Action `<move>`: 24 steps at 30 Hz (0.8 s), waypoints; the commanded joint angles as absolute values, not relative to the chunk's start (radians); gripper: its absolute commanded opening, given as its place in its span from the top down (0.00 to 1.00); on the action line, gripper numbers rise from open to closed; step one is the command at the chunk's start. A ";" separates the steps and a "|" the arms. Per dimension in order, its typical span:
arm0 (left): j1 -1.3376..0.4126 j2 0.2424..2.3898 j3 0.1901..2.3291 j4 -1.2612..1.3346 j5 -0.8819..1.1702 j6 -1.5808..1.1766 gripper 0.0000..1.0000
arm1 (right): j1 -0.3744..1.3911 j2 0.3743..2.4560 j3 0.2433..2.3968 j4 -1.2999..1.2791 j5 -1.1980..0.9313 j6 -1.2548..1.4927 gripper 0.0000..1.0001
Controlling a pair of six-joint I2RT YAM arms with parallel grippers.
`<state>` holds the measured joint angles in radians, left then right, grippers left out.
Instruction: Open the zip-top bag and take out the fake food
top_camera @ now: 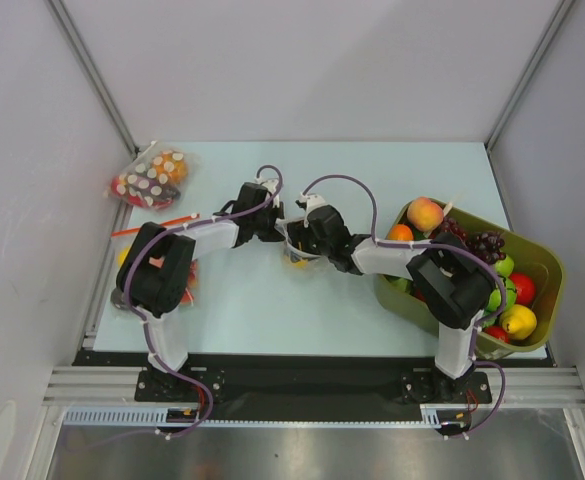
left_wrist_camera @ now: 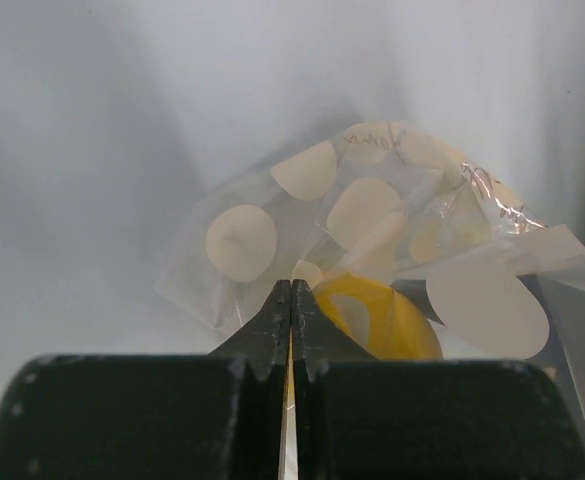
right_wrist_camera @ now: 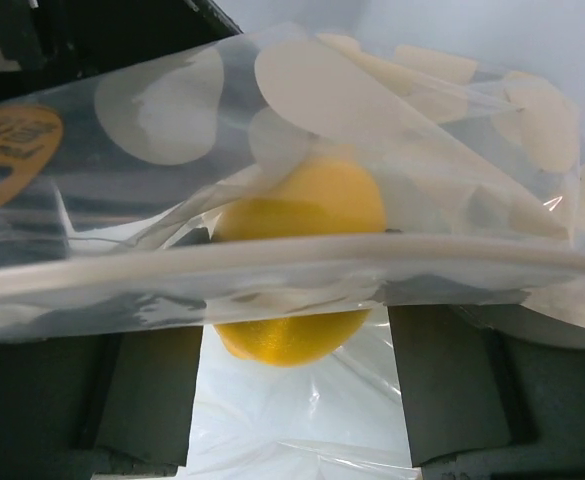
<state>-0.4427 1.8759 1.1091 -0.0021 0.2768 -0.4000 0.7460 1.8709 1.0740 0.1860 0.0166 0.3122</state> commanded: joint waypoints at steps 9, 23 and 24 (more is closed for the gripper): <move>-0.440 1.796 1.088 0.012 0.276 -0.408 1.00 | 0.729 1.611 1.029 0.143 0.072 0.313 0.81; -0.440 1.775 1.080 0.008 0.264 -0.406 1.00 | 0.677 1.202 0.933 0.085 0.035 0.347 0.86; -0.439 1.772 1.080 0.008 0.262 -0.407 1.00 | 0.670 1.177 0.931 0.069 0.041 0.344 0.86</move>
<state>-0.4427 1.8320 1.0805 -0.0086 0.2687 -0.4026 0.6838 1.2713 0.9344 0.1009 0.0364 0.3439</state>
